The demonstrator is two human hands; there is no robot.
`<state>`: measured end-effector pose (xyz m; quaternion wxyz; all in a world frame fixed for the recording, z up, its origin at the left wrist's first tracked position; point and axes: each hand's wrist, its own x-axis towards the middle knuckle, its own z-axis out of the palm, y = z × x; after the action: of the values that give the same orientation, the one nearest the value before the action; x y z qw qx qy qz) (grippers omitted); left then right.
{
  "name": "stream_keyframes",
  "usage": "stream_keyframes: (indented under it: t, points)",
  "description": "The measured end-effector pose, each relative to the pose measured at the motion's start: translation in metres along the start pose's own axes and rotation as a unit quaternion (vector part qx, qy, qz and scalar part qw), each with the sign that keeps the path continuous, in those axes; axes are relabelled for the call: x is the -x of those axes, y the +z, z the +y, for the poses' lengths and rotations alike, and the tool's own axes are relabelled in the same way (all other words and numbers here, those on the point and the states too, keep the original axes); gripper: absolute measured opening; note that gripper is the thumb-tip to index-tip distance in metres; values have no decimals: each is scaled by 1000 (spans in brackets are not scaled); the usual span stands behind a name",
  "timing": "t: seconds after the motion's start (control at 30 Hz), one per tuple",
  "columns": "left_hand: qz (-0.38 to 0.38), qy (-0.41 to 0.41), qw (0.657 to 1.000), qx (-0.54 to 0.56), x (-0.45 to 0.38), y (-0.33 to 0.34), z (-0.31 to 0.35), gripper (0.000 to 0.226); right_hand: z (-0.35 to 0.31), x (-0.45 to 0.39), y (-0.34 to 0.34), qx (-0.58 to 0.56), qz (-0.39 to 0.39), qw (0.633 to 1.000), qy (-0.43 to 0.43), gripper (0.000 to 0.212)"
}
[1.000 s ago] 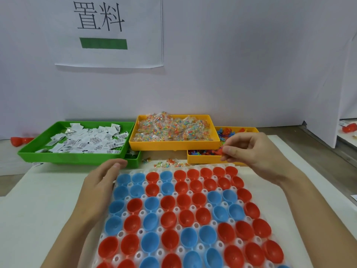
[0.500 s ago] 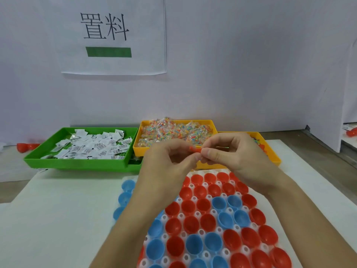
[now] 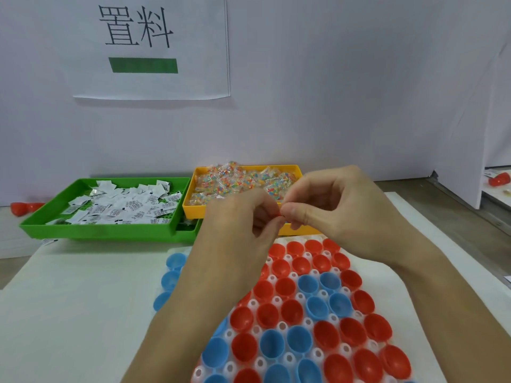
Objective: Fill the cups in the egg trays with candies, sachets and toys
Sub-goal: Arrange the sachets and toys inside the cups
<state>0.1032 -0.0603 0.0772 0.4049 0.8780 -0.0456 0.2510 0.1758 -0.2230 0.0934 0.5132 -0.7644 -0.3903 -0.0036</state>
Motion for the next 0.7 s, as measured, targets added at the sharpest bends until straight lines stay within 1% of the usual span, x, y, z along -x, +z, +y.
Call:
stream_keyframes:
  t: [0.1,0.23,0.3,0.37,0.43,0.5,0.6,0.7]
  points:
    - [-2,4,1000,-9,0,2,1,3,2,1,-2,6,-8,1000,19,6]
    - [-30,-12,999,-13,0,5,1,4,9,2,-13,39,-23,997,54,11]
    - [-38,-27,999,-13,0,2,-2,12,19,4,-28,77,-25,992,102,12]
    - [-42,-38,998,-15,-1,-5,-6,18,32,9,-46,125,-39,978,165,12]
    - [-44,-48,998,-14,-3,-11,-10,18,45,16,-59,163,-53,960,220,13]
    - [-49,-55,997,-17,-4,-15,-12,16,55,21,-65,177,-66,948,255,14]
    - [-54,-56,997,-23,-4,-18,-13,13,64,22,-63,163,-80,943,278,15]
    - [-58,-55,996,-31,-4,-21,-14,11,68,20,-58,159,-94,942,281,15]
